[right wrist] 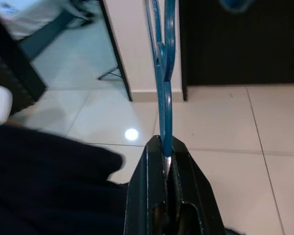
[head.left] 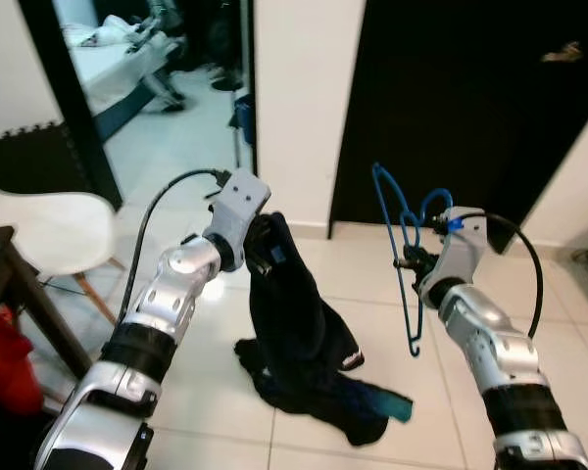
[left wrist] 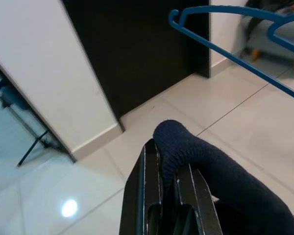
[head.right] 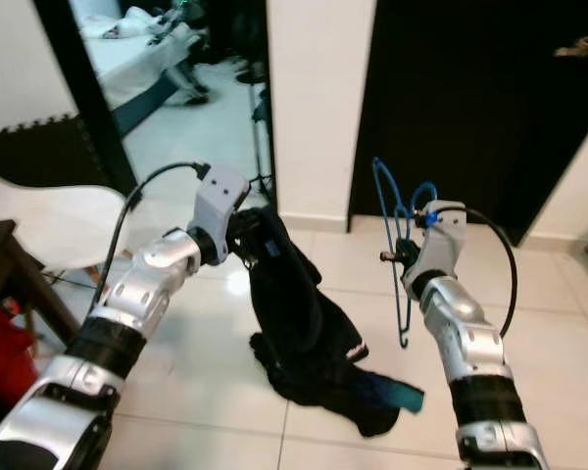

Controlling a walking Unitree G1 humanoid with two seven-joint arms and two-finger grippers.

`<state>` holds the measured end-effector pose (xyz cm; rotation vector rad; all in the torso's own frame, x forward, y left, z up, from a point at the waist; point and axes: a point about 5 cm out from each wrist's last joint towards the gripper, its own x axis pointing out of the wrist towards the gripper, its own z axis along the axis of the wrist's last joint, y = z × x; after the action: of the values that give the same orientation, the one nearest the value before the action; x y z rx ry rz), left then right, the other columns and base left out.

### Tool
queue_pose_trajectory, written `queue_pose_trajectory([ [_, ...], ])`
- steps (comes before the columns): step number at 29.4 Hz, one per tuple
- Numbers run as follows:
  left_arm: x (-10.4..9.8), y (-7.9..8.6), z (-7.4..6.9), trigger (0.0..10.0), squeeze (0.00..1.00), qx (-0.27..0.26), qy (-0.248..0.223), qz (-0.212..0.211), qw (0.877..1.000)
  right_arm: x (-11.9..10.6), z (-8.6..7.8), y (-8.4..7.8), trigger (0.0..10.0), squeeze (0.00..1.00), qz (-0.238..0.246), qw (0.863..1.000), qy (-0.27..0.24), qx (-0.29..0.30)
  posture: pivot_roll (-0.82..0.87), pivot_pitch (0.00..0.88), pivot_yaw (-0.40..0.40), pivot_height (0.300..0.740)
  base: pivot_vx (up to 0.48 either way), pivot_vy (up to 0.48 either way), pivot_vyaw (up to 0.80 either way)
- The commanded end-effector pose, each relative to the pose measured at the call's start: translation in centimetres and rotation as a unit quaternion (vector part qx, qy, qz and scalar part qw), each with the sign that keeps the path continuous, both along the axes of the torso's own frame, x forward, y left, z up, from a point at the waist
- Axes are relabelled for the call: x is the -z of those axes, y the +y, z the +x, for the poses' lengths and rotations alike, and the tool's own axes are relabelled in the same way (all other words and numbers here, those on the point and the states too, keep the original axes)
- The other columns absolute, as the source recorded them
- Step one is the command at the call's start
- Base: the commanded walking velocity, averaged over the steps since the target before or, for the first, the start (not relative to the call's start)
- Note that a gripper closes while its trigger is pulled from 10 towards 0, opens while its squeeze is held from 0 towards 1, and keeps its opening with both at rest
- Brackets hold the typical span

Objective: Hang hanger

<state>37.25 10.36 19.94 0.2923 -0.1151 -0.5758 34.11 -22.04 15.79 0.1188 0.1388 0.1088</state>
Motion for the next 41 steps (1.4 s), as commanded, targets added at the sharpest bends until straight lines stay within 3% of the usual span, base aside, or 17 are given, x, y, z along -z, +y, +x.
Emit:
queue_pose_trajectory([
  [1,-1.1,0.1,0.3,10.0,0.0,-0.002,-0.014,-0.006,1.0,-0.9,-0.4,-0.2,10.0,0.0,0.014,1.0,-0.014,-0.02,-0.02,0.015,-0.027,0.74,0.0,0.0,-0.8],
  [6,-1.0,0.0,0.5,10.0,0.0,-0.012,-0.017,-0.01,1.0,-1.1,-1.3,0.1,10.0,0.0,0.036,0.998,-0.009,-0.05,-0.03,0.012,-0.025,0.74,0.0,0.0,-0.8],
  [9,0.1,0.0,0.3,10.0,0.0,-0.029,0.003,-0.019,0.999,-0.6,-2.4,1.6,10.0,0.0,0.053,0.995,-0.004,-0.085,-0.04,0.011,-0.023,0.74,0.0,0.0,-0.8],
  [13,1.7,0.6,0.0,10.0,0.0,-0.066,0.032,-0.034,0.997,0.8,-4.0,3.3,10.0,0.0,0.039,0.992,0.019,-0.121,-0.04,0.015,-0.021,0.74,0.0,-0.217,0.0],
  [16,1.7,0.6,0.0,10.0,0.0,-0.067,0.032,-0.034,0.997,0.8,-4.1,3.3,10.0,0.0,0.04,0.991,0.021,-0.125,-0.04,0.015,-0.021,0.74,0.0,-0.402,0.0],
  [19,1.0,1.2,0.4,10.0,0.0,-0.074,0.024,-0.037,0.996,0.6,-4.8,4.4,10.0,0.0,0.042,0.984,0.016,-0.175,-0.04,0.019,-0.017,0.74,0.0,-0.465,0.0],
  [28,-1.0,0.3,0.8,10.0,0.0,-0.056,0.004,-0.06,0.997,-0.6,-5.4,4.7,10.0,0.0,0.037,0.979,-0.001,-0.202,-0.05,0.02,-0.011,0.74,0.0,-0.465,0.0],
  [41,-0.7,-0.3,0.6,10.0,0.0,-0.045,0.005,-0.057,0.997,-1.0,-4.8,3.7,10.0,0.0,0.034,0.986,-0.006,-0.164,-0.05,0.022,-0.016,0.74,0.0,-0.465,0.0],
])
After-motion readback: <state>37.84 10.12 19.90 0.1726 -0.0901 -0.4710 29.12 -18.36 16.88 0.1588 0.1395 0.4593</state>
